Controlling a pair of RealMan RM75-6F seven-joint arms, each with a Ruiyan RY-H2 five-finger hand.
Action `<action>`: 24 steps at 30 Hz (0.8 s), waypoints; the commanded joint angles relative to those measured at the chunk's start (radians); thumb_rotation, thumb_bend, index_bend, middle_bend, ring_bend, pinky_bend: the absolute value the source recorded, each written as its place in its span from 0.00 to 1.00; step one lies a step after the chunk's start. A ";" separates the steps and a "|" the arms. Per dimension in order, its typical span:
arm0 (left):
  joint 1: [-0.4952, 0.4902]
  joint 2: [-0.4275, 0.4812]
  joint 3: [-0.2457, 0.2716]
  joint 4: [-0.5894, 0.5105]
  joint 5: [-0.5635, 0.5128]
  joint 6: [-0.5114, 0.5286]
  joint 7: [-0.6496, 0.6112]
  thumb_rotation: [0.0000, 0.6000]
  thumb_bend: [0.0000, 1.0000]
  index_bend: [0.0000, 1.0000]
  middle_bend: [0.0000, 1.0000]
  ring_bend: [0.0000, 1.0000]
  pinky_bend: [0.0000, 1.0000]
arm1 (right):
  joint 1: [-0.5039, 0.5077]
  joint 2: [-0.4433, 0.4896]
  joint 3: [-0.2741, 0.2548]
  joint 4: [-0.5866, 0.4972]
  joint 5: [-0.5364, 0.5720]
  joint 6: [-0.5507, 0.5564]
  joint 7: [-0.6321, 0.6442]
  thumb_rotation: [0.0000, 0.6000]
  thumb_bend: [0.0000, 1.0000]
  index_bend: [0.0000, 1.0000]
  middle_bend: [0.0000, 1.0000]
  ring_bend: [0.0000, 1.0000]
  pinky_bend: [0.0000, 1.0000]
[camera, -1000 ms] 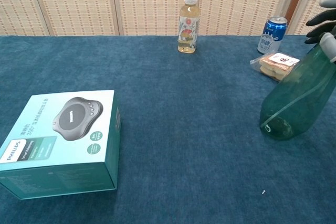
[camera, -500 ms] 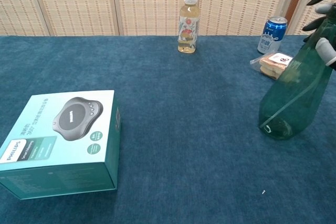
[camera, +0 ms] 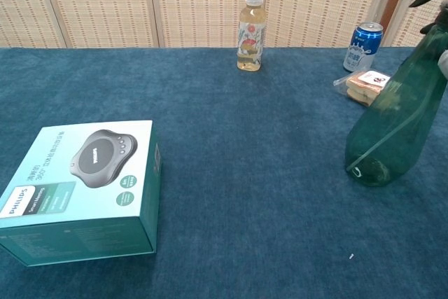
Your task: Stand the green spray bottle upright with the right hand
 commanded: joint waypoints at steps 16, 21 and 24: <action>-0.012 -0.005 -0.002 -0.029 -0.006 -0.013 0.044 1.00 0.59 0.09 0.00 0.00 0.00 | -0.056 0.029 -0.009 -0.019 0.006 0.037 0.011 1.00 0.25 0.28 0.35 0.34 0.32; -0.017 0.007 -0.009 -0.061 0.004 -0.001 0.061 1.00 0.59 0.09 0.00 0.00 0.00 | -0.102 0.115 -0.022 -0.137 0.009 0.037 -0.076 1.00 0.25 0.28 0.34 0.33 0.32; -0.025 0.023 -0.024 -0.080 0.009 0.010 0.050 1.00 0.59 0.09 0.00 0.00 0.00 | -0.143 0.275 -0.064 -0.326 -0.018 0.033 -0.273 1.00 0.25 0.27 0.32 0.31 0.32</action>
